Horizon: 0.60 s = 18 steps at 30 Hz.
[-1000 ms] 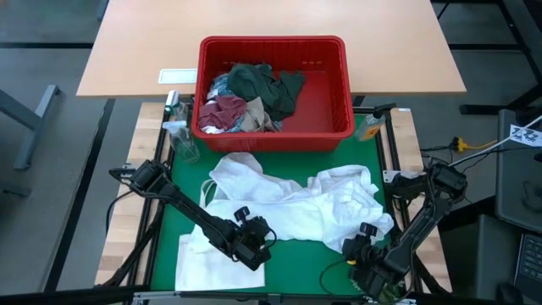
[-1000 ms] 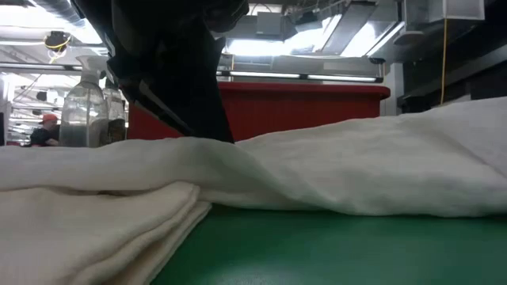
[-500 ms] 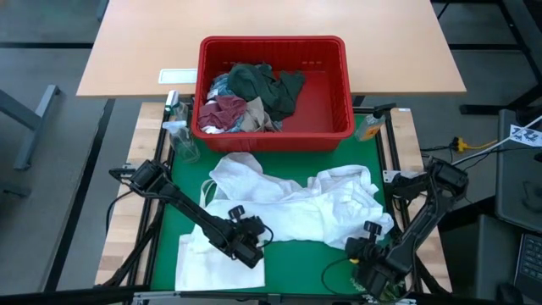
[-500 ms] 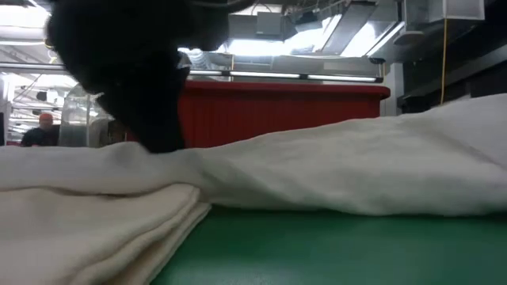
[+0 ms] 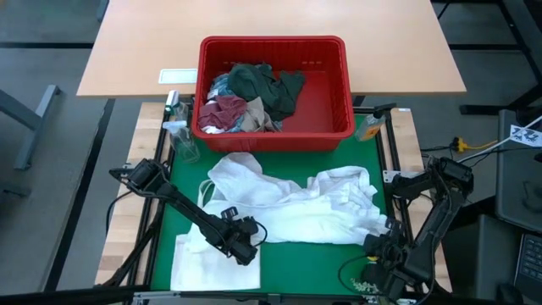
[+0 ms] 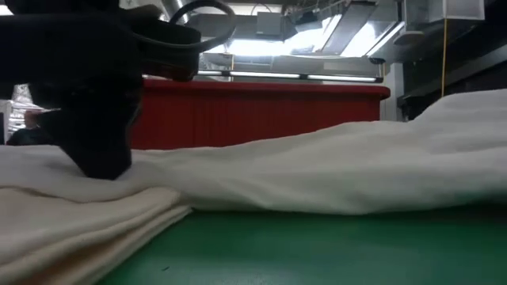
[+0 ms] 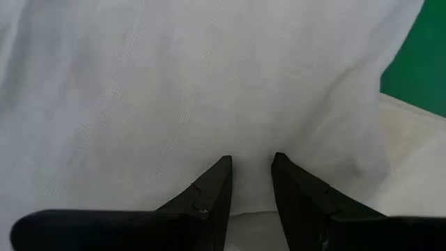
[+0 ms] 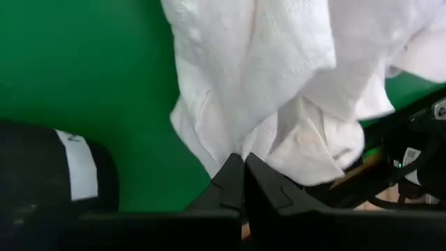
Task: Fold Laundry from Bin
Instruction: Fold the white polo shirt
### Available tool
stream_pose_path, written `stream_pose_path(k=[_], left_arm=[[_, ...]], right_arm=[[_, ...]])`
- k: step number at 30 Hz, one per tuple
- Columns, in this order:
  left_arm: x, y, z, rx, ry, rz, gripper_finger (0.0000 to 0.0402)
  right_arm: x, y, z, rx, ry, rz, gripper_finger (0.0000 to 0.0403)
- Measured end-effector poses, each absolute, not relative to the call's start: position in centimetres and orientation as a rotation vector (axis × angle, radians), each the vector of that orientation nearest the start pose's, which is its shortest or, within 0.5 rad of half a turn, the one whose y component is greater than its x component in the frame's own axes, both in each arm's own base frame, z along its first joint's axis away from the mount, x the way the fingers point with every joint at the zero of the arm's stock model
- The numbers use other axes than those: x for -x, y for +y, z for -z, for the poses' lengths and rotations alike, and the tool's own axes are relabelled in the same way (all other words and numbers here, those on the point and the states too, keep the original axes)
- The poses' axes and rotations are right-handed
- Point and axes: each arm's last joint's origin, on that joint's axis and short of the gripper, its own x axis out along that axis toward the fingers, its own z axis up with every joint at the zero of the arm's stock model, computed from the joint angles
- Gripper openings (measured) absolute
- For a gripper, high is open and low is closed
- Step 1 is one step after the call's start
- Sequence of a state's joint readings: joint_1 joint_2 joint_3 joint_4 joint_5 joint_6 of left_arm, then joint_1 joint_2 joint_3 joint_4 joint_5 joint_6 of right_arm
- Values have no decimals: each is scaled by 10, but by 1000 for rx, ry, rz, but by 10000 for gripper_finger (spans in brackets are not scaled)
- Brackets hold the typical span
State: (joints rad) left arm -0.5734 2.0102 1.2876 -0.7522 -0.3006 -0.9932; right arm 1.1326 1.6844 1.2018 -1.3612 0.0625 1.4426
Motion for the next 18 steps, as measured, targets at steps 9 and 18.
stream_pose_path(k=[9, 18], left_arm=[[-297, -206, -129, 165, 1300, -395, 101], [-283, -219, -128, 107, 1325, -371, 101]], right_arm=[[-107, 231, -217, 68, 1655, 591, 2], [-106, 227, -219, 141, 1671, 588, 1]])
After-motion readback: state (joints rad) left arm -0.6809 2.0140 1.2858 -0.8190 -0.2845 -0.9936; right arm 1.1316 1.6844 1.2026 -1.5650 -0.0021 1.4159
